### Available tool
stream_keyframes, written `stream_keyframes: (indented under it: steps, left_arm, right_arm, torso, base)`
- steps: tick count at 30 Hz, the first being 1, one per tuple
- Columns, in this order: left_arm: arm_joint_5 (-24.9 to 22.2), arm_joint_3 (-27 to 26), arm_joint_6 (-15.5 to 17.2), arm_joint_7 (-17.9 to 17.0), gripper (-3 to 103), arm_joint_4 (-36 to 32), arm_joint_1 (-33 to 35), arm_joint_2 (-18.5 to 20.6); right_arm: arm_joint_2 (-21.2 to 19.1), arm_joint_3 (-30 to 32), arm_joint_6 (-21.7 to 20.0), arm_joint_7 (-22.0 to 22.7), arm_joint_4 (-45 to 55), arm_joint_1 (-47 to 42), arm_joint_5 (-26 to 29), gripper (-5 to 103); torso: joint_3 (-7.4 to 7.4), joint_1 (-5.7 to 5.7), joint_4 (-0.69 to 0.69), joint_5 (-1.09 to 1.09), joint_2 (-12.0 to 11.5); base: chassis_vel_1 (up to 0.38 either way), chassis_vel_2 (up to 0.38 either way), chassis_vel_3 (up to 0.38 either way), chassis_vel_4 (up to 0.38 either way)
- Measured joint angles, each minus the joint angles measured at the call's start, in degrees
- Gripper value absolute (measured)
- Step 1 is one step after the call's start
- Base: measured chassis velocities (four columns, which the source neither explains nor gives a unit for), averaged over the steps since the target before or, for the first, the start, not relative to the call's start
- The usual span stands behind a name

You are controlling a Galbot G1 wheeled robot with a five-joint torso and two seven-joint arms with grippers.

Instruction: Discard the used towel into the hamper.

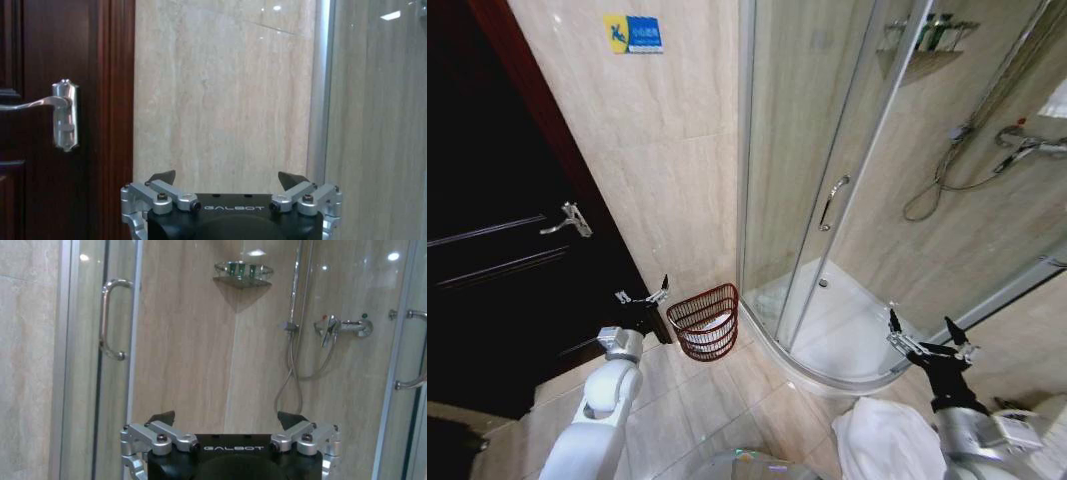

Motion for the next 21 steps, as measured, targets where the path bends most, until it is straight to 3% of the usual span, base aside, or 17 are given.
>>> stream_keyframes:
  steps: [21]
  left_arm:
    - [0.1,2.3,0.1,-0.1,100,-0.5,-0.2,-0.8]
  right_arm:
    - [-1.1,1.1,-0.2,0.2,-0.7,0.1,1.0,100]
  torso:
    - [0.0,0.0,0.0,0.0,0.0]
  base:
    - [-0.096,-0.1,0.095,0.092]
